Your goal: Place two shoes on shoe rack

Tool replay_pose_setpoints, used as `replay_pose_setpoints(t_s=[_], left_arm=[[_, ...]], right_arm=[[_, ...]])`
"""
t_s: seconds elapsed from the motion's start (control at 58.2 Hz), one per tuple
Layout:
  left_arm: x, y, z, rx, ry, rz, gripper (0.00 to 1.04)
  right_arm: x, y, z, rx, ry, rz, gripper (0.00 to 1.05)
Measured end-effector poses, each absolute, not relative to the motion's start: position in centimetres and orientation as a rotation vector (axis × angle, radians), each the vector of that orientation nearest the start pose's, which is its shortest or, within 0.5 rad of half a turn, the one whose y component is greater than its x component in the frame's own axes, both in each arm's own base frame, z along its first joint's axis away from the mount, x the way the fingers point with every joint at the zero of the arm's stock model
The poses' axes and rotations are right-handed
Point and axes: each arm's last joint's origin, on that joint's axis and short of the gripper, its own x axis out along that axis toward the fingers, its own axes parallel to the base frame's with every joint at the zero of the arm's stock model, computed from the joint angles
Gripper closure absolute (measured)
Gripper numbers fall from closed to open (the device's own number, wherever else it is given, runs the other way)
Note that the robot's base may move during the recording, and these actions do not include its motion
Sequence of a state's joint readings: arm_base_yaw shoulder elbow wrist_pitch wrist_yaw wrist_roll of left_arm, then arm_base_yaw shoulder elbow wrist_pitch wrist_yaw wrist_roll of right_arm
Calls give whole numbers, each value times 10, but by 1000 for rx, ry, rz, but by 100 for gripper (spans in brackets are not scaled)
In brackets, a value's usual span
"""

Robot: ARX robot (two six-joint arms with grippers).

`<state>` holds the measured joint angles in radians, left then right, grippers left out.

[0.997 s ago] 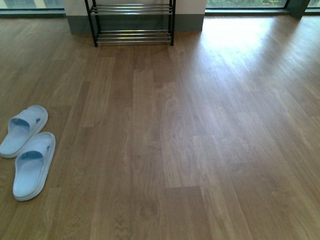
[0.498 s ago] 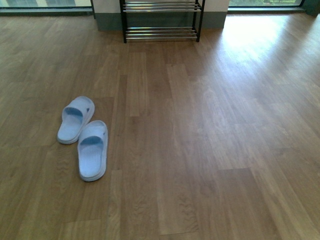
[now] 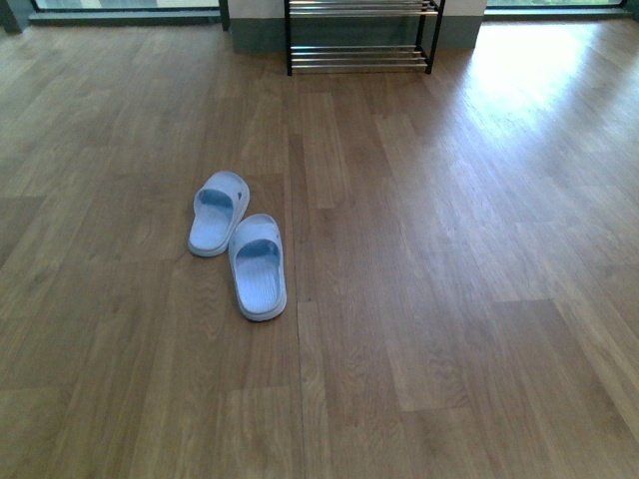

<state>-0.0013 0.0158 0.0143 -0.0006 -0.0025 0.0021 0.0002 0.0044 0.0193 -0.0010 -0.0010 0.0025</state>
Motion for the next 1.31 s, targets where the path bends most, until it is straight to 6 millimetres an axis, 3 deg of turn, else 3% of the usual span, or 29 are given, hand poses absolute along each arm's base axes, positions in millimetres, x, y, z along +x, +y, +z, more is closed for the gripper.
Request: replay_pose_setpoints(t_s=[1.306], left_arm=[[98,0,167,2,2,-1,9]], right_arm=[[97,0,170,2,-15,0,9]])
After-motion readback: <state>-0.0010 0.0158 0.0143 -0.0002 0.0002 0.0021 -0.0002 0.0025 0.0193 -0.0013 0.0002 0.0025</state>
